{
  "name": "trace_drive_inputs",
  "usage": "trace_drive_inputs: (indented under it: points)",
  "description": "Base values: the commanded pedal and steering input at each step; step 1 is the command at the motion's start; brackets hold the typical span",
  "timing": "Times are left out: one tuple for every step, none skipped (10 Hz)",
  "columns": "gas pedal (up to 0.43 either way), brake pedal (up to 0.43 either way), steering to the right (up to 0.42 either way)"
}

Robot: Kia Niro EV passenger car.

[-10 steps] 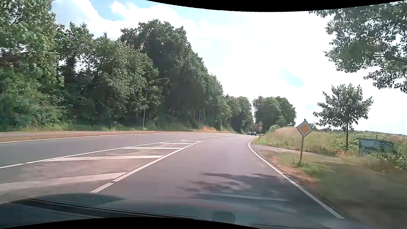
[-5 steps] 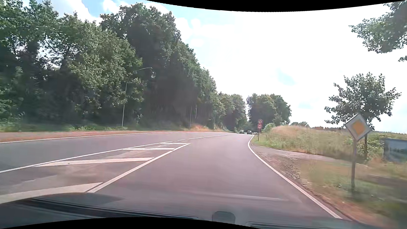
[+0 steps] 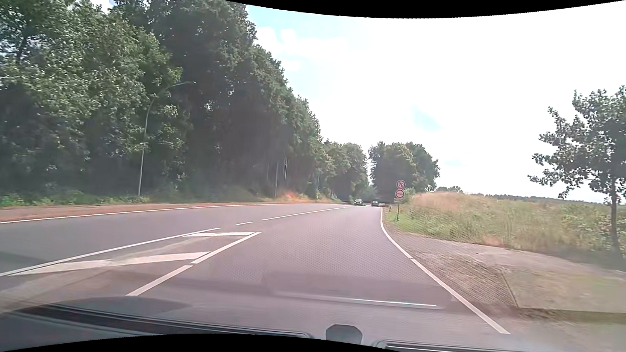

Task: Follow the waypoints while adhering to traffic rules and regulations

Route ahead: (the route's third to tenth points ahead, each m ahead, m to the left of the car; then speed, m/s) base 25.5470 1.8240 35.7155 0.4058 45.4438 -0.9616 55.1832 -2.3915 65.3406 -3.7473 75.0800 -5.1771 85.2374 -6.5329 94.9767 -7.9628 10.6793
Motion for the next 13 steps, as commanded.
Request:
trace_drive_inputs:
  points:
    - [0.319,0.0,0.032]
    - [0.319,0.0,0.032]
    - [0.319,0.0,0.031]
    - [0.319,0.0,0.032]
    - [0.319,0.0,0.032]
    - [0.319,0.0,0.031]
    - [0.319,0.0,0.03]
    - [0.319,0.0,0.029]
    - [0.319,0.0,0.025]
    - [0.319,0.0,0.023]
    - [0.319,0.0,0.02]
    - [0.319,0.0,0.017]
    - [0.319,0.0,0.016]
